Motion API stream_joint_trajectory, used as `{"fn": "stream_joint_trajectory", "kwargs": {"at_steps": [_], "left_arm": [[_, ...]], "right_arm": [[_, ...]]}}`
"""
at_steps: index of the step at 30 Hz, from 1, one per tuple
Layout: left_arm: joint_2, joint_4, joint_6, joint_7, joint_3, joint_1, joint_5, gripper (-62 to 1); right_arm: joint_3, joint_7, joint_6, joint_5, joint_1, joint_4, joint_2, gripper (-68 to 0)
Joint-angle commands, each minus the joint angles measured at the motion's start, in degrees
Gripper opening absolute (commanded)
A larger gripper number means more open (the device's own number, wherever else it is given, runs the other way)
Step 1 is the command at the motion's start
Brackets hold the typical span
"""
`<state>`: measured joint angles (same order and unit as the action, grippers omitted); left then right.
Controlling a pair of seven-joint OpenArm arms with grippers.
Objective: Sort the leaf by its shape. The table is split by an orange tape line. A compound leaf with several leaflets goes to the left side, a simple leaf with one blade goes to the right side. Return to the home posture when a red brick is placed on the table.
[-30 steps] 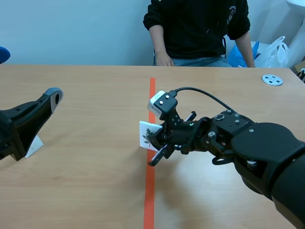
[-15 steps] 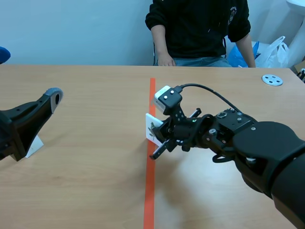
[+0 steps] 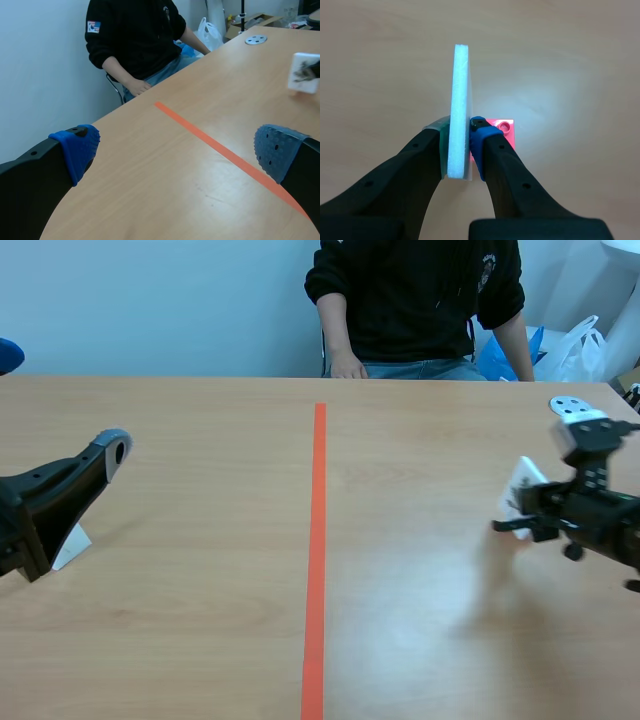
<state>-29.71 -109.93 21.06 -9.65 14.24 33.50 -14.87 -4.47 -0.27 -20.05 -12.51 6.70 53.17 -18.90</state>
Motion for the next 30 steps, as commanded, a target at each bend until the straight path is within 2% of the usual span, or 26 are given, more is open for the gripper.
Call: {"fn": "stream_joint_trajectory", "kwargs": {"at_steps": [1, 6, 12, 18, 25, 30], "left_arm": [[0.0, -0.8, -0.3, -0.8, 0.4, 0.2, -0.6, 1.4], [0.0, -0.8, -0.3, -0.8, 0.4, 0.2, -0.6, 1.4], [0.0, -0.8, -0.3, -0.8, 0.4, 0.2, -0.6, 1.4], [0.0, -0.8, -0.3, -0.8, 0.4, 0.2, -0.6, 1.4], [-0.5, -0.8, -0.3, -0.8, 0.4, 0.2, -0.6, 1.4], [-1.6, -0.8, -0.3, -0.8, 0.6, 0.2, -0.6, 1.4]], "right_arm": [[-2.6, 0.7, 0.8, -1.4, -0.7, 1.1, -2.6, -66.9], [-12.7, 1.6, 0.8, -5.3, -5.9, 1.1, -6.6, -66.9], [-18.4, 2.3, 0.8, -7.7, -8.7, 1.1, -8.4, -66.9], [-19.4, 2.8, 0.8, -9.2, -8.9, 1.1, -7.3, -66.9], [-19.4, 2.7, 0.7, -11.6, -8.9, 1.1, -3.9, -66.5], [-19.4, 2.6, 0.5, -11.8, -8.9, 1.1, -3.4, -56.6]]}}
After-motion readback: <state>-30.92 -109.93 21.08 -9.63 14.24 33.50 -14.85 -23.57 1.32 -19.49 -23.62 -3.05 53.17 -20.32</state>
